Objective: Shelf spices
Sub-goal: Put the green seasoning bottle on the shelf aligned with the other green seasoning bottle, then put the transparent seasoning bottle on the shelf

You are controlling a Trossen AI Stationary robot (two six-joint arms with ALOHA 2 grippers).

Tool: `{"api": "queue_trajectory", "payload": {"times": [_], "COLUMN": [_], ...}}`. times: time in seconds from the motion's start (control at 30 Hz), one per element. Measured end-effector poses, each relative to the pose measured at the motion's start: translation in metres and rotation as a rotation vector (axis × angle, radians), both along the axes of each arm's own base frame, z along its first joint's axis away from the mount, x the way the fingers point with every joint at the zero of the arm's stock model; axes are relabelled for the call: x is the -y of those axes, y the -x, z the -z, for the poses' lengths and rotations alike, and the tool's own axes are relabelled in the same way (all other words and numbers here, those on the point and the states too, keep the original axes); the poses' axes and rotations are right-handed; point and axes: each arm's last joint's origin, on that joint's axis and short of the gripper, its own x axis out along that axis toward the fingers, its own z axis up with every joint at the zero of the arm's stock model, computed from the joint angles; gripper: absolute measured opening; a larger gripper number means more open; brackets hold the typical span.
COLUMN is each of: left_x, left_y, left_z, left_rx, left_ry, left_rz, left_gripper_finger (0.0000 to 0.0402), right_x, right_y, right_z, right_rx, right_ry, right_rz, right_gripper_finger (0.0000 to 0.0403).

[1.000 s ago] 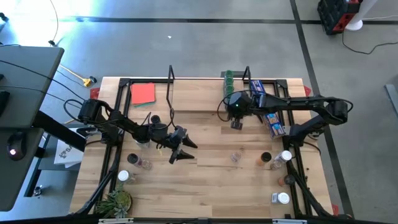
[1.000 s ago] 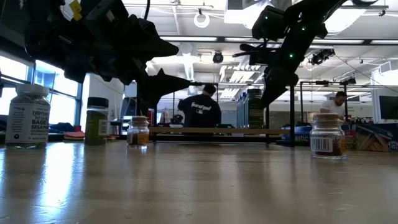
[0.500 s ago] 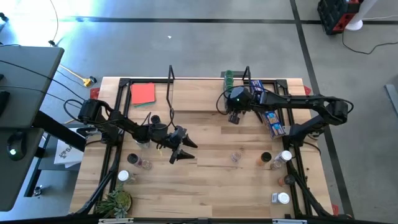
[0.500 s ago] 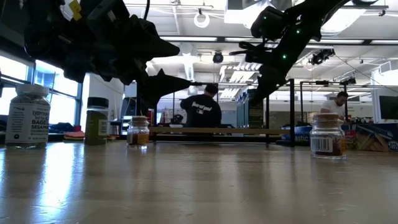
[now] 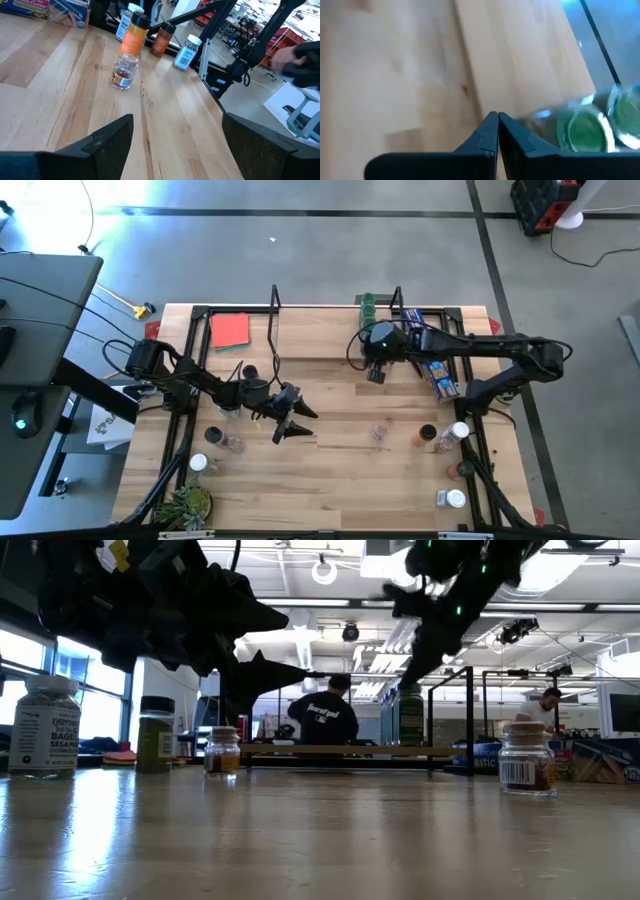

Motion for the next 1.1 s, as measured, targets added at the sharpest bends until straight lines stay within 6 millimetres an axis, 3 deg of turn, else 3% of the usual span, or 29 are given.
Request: {"api": "queue_trajectory", "payload": {"times": [0.2,0.33,0.5,0.7,0.93,1.1], "left_x": [0.001,0.001,-0.001,0.000,-0.001,0.000], "left_y": [0.000,0.000,0.000,0.000,0.000,0.000], "left_z": [0.000,0.000,-0.001,-0.001,-0.001,0.000], "left_rx": [0.003,0.017,0.025,0.029,0.032,0.025], "left_ry": [-0.009,-0.042,-0.060,-0.084,-0.100,-0.088], "left_rz": [-0.007,-0.009,-0.006,0.000,0.002,0.003], "left_gripper_finger": [0.0300,0.0300,0.0300,0.0300,0.0300,0.0300], "right_x": [-0.049,-0.081,-0.112,-0.142,-0.158,-0.161], "right_y": [-0.005,-0.003,0.012,0.013,-0.010,-0.017], "right_z": [-0.048,-0.054,-0.045,-0.037,0.012,0.042], "right_rx": [0.066,0.036,-0.097,-0.133,-0.341,-0.497], "right_ry": [-0.051,-0.141,-0.305,-0.366,-0.360,-0.357], "right_rz": [-0.153,-0.249,-0.222,-0.181,-0.190,-0.187], "right_gripper_finger": [0.0006,0.0009,0.0044,0.0161,0.0296,0.0318]}}
